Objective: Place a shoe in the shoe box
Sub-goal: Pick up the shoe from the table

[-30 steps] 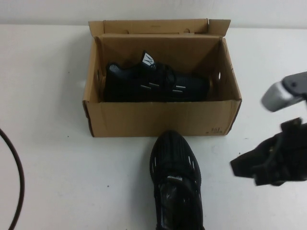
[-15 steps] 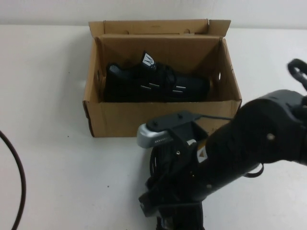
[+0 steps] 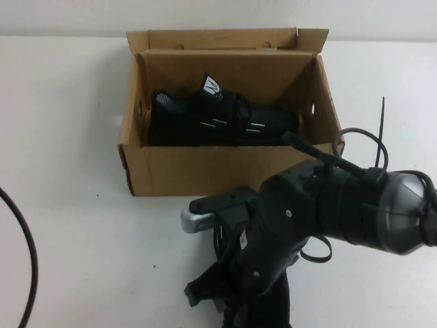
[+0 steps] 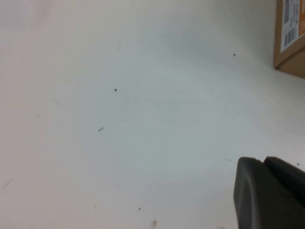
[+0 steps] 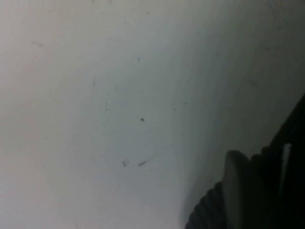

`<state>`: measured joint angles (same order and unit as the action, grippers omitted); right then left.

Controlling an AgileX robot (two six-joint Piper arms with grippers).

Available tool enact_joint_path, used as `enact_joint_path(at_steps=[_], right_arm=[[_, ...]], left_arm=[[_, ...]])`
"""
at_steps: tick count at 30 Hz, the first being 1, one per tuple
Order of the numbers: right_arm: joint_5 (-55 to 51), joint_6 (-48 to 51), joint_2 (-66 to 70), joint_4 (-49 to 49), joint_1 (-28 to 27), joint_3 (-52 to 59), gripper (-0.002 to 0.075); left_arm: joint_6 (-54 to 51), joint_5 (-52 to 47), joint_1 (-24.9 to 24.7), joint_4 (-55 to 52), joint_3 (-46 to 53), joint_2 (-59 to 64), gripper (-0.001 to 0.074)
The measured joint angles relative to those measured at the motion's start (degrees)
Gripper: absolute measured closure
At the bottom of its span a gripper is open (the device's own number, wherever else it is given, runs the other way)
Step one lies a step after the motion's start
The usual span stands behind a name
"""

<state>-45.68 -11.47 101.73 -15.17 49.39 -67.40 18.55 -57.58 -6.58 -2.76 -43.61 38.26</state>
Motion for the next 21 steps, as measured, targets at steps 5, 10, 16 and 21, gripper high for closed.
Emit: enact_joint_path(at_steps=[5, 10, 16, 21], right_arm=[[-0.73, 0.29, -0.83, 1.78, 0.11, -0.36, 0.0717], [-5.14, 6.65, -5.07, 2.88, 0.11, -2.91, 0.0732], [-12.95, 19.45, -12.68, 4.76, 0.11, -7.83, 0.0734], [-19.17, 30.28, -18.54, 10.56, 0.11, -9.66, 0.0734]], left_arm=[[0.0, -0.67, 0.0, 0.1, 0.0, 0.0, 0.0738], [-0.6, -1.08, 0.0, 1.8, 0.0, 0.0, 0.0738], [-7.25, -1.36, 0.0, 12.77, 0.0, 0.0, 0.0738], [-13.77, -1.36, 0.0, 22.44, 0.0, 0.49, 0.0738]])
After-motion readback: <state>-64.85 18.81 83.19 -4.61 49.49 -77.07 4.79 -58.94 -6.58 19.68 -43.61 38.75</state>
